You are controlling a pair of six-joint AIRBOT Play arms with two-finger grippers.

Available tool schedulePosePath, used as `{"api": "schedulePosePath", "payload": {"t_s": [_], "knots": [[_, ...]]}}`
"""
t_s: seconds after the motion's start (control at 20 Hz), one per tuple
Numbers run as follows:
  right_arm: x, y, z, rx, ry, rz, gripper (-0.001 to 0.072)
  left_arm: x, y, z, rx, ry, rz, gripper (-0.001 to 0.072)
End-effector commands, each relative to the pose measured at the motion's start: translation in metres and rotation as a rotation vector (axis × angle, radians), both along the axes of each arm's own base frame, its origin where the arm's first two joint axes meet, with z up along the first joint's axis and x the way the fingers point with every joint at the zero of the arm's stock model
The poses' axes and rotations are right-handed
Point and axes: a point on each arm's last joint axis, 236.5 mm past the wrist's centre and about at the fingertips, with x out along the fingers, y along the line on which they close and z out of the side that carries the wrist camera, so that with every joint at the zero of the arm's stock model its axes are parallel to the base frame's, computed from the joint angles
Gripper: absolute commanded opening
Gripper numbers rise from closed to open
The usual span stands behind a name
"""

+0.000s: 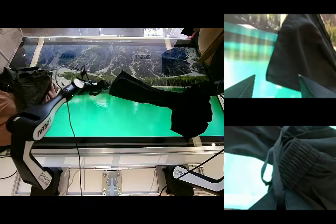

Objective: Fold the clothes and pants, and hang the long-sleeved shirts on hangers.

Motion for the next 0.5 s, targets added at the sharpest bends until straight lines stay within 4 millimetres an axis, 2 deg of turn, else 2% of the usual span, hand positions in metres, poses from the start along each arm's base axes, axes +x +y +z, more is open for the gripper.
{"api": "schedulePosePath", "payload": {"t_s": [0.0, 0.1, 0.2, 0.35, 0.45], "knots": [[0.008, 0.017, 0.000, 0.015, -0.020, 0.038, 0.0034, -0.002, -0.019, -0.021, -0.004, 0.004, 0.008, 0.0633], [0.009, 0.019, 0.001, 0.025, -0.023, 0.041, 0.0034, -0.001, -0.021, -0.027, -0.003, 0.014, 0.007, 0.0631], [0.009, 0.019, 0.001, 0.025, -0.024, 0.041, 0.0034, 0.003, -0.027, -0.023, 0.009, -0.020, -0.025, 0.0625], [0.009, 0.019, 0.001, 0.025, -0.024, 0.041, 0.0034, 0.004, -0.047, -0.024, -0.009, -0.011, -0.078, 0.0606], [0.009, 0.020, 0.001, 0.026, -0.023, 0.041, 0.0034, -0.002, -0.064, -0.032, -0.022, 0.019, -0.140, 0.0606]]}}
